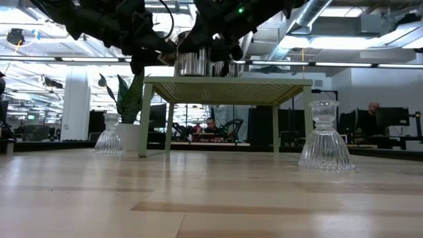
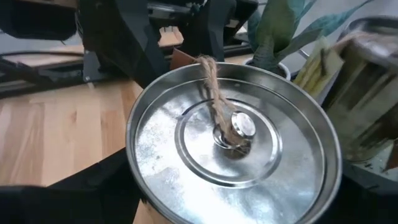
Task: Pick & Place candle stick holders
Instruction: Put the silver scented candle can on the shelf
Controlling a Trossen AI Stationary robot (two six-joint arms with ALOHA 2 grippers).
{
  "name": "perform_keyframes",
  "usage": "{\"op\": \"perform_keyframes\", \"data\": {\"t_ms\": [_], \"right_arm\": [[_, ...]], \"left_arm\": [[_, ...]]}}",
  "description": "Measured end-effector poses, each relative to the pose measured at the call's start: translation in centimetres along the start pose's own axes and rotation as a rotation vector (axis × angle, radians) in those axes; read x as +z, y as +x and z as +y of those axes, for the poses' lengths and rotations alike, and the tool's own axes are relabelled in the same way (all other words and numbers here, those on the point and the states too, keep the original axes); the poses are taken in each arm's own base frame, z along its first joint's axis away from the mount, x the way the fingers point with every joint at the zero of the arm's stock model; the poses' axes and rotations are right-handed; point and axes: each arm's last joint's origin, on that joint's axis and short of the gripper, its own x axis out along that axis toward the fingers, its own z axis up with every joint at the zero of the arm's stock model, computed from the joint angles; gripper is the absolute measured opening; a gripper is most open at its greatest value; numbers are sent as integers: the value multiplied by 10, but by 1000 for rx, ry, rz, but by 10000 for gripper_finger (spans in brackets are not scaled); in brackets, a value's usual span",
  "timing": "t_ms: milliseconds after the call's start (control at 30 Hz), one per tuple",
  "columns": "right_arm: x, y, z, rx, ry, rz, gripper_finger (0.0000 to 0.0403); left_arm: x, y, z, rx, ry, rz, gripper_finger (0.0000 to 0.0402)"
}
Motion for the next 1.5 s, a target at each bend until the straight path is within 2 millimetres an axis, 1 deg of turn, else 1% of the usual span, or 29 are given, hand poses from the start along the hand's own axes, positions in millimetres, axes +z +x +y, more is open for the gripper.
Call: {"op": "perform_keyframes", "data": {"t_ms": [133,233,300,400,467,533,600,667,767,900,1033,1133,1233,1333,1500], "right_arm": [[9,-13,-3,2,11,-20,331],[15,-31,-4,4,13,-5,331],[23,-49,-6,1,12,-15,331],[35,-83,-11,-35,10,-35,331],[40,-105,-20,-83,8,-34,331],[43,-122,-31,-155,9,-32,334],[44,-136,-45,-235,19,-20,335],[44,-145,-60,-290,47,-15,333],[34,-147,-79,-349,79,13,331],[7,-141,-99,-359,147,12,335],[-25,-135,-110,-348,210,-43,332],[-41,-131,-116,-359,241,-73,333],[-45,-128,-121,-365,246,-80,336],[-44,-119,-125,-376,224,-89,336],[-52,-105,-134,-373,212,-39,335]], "left_arm": [[1,-2,-1,-1,2,-8,182],[6,-8,-3,-7,-2,-38,182],[9,-14,-5,-14,1,-68,182],[15,-25,-9,-23,13,-120,182],[19,-33,-11,-12,19,-157,182],[22,-41,-13,5,22,-194,182],[25,-48,-14,22,27,-233,182],[27,-54,-15,40,29,-262,182],[29,-60,-17,62,32,-297,182],[31,-65,-18,65,35,-318,182],[31,-66,-18,70,36,-325,182],[31,-66,-18,72,35,-325,182],[31,-66,-18,71,35,-324,182],[31,-66,-18,80,34,-324,182],[31,-66,-17,98,30,-324,182]]}}
